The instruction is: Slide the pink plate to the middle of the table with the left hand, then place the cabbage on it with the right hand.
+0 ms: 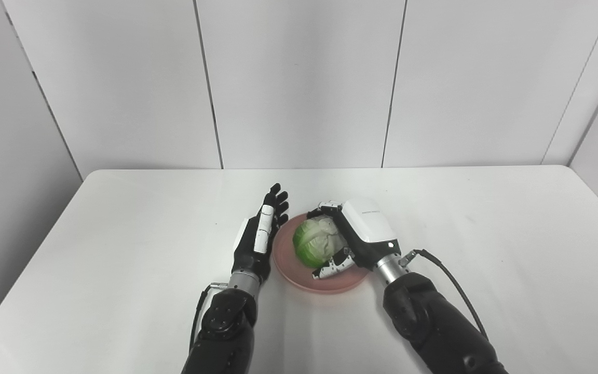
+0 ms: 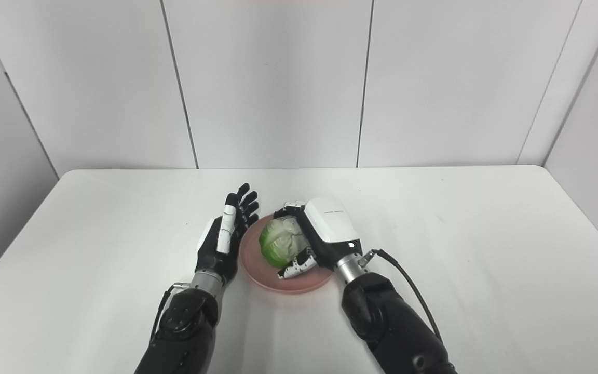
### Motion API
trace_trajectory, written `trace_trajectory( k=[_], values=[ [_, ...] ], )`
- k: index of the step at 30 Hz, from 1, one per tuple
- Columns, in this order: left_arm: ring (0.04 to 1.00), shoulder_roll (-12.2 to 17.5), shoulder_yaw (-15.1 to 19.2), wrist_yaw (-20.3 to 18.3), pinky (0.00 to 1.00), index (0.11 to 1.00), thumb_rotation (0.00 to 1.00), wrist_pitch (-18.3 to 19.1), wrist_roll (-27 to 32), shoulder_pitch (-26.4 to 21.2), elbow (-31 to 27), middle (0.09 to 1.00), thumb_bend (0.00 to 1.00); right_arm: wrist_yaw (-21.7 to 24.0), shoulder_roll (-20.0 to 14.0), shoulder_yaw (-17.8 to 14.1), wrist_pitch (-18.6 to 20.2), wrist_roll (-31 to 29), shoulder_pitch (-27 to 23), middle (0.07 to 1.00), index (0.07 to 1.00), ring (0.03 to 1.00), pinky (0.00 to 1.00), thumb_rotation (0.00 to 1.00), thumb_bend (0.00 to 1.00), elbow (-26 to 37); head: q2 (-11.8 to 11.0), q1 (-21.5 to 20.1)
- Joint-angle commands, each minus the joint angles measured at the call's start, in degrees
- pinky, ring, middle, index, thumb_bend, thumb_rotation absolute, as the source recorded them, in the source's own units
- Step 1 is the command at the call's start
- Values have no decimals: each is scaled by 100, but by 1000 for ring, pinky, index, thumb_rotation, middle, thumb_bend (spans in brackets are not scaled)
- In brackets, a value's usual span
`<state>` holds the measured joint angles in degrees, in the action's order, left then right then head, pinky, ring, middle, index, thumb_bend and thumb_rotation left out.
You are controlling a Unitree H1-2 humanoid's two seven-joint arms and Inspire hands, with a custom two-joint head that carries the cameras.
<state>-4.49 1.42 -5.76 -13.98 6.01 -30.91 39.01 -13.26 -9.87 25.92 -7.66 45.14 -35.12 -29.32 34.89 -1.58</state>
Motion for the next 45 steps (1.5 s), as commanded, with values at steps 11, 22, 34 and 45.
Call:
trace_trajectory(
  k=[11,22,34,45],
  values=[
    [966,-51,10,-79,967,942,1000,-160,102,224,238,959,800,457,-106,-577,-450,-1085,160,1000,1000,1000,886,445,747,680,14,-28],
    [1000,-7,-6,-86,1000,965,1000,62,88,316,-31,964,807,263,226,-1465,-576,-2046,635,1000,1000,1000,847,577,792,997,42,-97],
    [1000,-14,58,9,1000,998,1000,-24,83,340,-32,1000,812,867,581,-2183,-337,-3613,892,1000,1000,1000,998,910,656,916,70,-134],
    [1000,58,-78,163,1000,1000,1000,98,-196,361,-124,1000,792,1342,722,-2318,-27,-4204,913,1000,1000,1000,1000,964,718,858,85,-123]
  ],
)
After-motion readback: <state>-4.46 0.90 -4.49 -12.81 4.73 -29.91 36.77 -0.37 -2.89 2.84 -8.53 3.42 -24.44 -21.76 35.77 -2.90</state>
